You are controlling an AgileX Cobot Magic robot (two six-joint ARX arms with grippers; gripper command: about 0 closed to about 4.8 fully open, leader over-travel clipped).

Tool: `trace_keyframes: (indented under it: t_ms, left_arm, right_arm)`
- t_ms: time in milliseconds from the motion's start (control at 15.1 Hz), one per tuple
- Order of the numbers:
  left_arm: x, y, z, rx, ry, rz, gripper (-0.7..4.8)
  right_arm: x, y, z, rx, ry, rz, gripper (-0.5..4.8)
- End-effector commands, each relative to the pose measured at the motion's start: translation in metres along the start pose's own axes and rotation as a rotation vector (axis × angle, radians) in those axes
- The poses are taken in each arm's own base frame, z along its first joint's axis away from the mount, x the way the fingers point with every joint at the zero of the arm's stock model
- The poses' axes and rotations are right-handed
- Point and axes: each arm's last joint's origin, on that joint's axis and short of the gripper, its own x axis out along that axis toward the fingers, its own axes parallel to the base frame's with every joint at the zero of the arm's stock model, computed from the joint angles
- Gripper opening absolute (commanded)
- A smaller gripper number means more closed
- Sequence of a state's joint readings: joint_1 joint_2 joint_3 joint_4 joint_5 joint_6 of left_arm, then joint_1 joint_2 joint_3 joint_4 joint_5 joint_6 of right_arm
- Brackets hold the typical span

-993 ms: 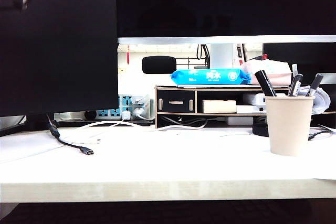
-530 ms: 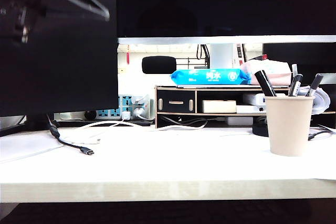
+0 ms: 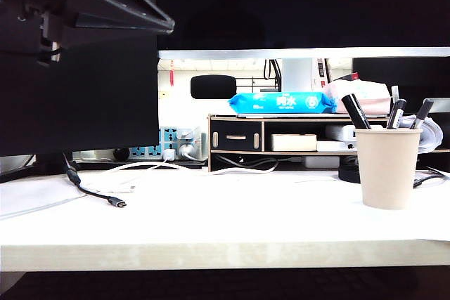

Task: Pick up the marker and insert it into the paper cup.

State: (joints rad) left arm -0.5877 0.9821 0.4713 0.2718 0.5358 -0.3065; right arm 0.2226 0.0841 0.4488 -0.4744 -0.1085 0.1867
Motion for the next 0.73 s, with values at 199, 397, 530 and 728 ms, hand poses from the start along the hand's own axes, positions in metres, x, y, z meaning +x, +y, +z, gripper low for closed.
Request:
trace_keyframes:
  t_ms: [199, 397, 530, 728]
  left_arm:
    - [0.000, -0.002, 0.001, 0.020, -0.010, -0.013, -0.05]
    - [0.000, -0.002, 0.001, 0.016, -0.008, -0.018, -0.05]
    - [0.000, -0.002, 0.001, 0.017, -0.008, -0.021, -0.05]
    - [0.000, -0.002, 0.001, 0.013, -0.007, -0.020, -0.05]
  right_arm:
    - [0.031, -0.009, -0.035, -0.010, -0.092, 0.067, -0.07]
    - [0.037, -0.013, -0.049, -0.005, -0.067, 0.029, -0.07]
    - [0.041, -0.015, -0.059, -0.002, -0.038, 0.021, -0.07]
    - [0.045, -0.020, -0.072, 0.002, -0.011, -0.028, -0.07]
